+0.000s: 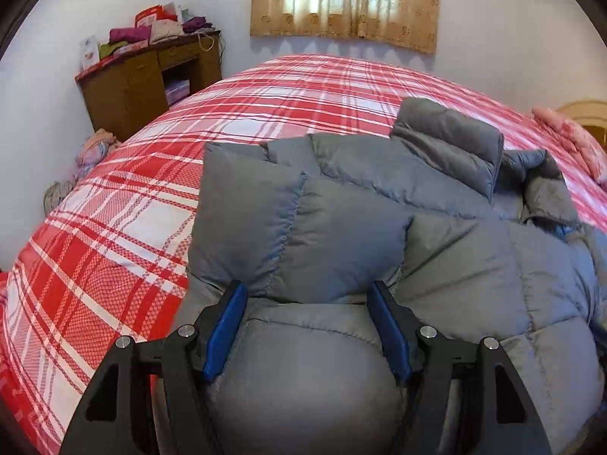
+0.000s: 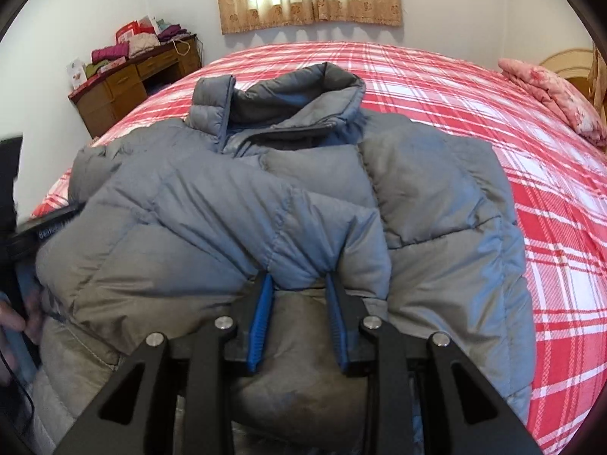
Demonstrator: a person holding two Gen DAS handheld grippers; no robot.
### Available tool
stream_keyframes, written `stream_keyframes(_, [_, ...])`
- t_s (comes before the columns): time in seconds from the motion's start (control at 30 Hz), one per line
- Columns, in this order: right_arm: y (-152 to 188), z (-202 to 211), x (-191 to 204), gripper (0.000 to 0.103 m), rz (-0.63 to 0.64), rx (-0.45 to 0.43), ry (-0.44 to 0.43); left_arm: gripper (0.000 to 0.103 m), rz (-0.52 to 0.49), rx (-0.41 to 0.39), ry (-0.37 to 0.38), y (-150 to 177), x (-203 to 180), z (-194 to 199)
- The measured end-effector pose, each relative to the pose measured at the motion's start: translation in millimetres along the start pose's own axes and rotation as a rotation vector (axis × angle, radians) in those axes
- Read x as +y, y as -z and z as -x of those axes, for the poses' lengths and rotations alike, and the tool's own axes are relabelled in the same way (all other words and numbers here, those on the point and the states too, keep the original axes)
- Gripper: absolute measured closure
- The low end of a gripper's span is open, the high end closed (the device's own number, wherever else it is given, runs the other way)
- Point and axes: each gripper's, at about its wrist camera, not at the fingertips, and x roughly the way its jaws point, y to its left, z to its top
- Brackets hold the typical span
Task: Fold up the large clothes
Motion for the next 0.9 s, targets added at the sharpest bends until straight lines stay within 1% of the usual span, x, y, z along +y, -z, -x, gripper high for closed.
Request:
stream_keyframes(0.03, [-1.5, -1.4, -1.4, 0.072, 0.0, 0.0, -0.001, 0.035, -0.008, 0.006, -0.008, 0.3, -2.0, -1.5])
stream_keyframes(0.1, [-1.5, -2.0, 0.5, 0.072, 0.01, 0.003, 0.012, 0.035, -0.049, 0.012, -0.05, 0.6, -9.5, -4.0])
stream_keyframes(0.2, [-2.4, -3.1, 8.0, 0.071, 0.042, 0.01, 0.052, 0.034, -0.084, 0.016, -0.09, 0.6, -17.0, -6.0])
stream_keyframes(0.3, [-5.1, -0.9, 8.6, 0.071, 0.068, 0.042, 0.066, 0.034, -0.081, 0.016, -0.088, 1.1, -14.4, -5.0])
stream_keyframes(0.37, [-9.2, 5.8, 8.8, 0.069, 0.077, 0.067, 0.093, 0.034, -0.084, 0.015, -0.093, 2.2, -14.3, -6.9])
stream_keyframes(0.43, [-12.2, 24.8, 7.8, 0.068, 0.052, 0.04, 0.104, 0.034, -0.089, 0.014, -0.1, 2.6, -15.8, -6.3])
stream_keyframes(0.5, [-10.1, 35.6, 6.8, 0.062, 0.046, 0.005, 0.119, 0.034, -0.086, 0.014, -0.097, 3.0, -15.3, -6.1])
stream_keyframes(0.53, [-5.3, 34.2, 7.0, 0.058, 0.062, 0.018, 0.143, 0.034, -0.085, 0.014, -0.096, 3.6, -17.7, -6.1])
stream_keyframes(0.57, [-1.0, 28.6, 6.6, 0.057, 0.075, 0.043, 0.155, 0.034, -0.084, 0.014, -0.094, 3.7, -17.5, -5.9])
stream_keyframes(0.6, [6.1, 21.2, 4.2, 0.057, 0.084, 0.067, 0.153, 0.034, -0.084, 0.012, -0.093, 3.9, -17.7, -5.4])
stream_keyframes(0.67, [13.4, 15.7, -4.8, 0.048, 0.066, 0.074, 0.149, 0.034, -0.084, 0.012, -0.093, 3.1, -17.3, -6.2])
stream_keyframes(0.7, [13.3, 14.1, -10.4, 0.047, 0.04, 0.081, 0.129, 0.034, -0.083, 0.012, -0.093, 2.6, -17.1, -6.9])
stream_keyframes(0.8, [2.3, 13.1, -17.1, 0.045, -0.001, 0.142, 0.102, 0.034, -0.082, 0.013, -0.092, 2.7, -17.0, -6.7])
stream_keyframes(0.83, [-6.0, 15.0, -19.5, 0.045, -0.019, 0.176, 0.094, 0.034, -0.081, 0.013, -0.092, 2.6, -17.2, -6.9])
stream_keyframes(0.9, [-21.1, 21.3, -24.4, 0.045, -0.06, 0.194, 0.076, 0.034, -0.078, 0.012, -0.089, 2.9, -16.9, -6.6])
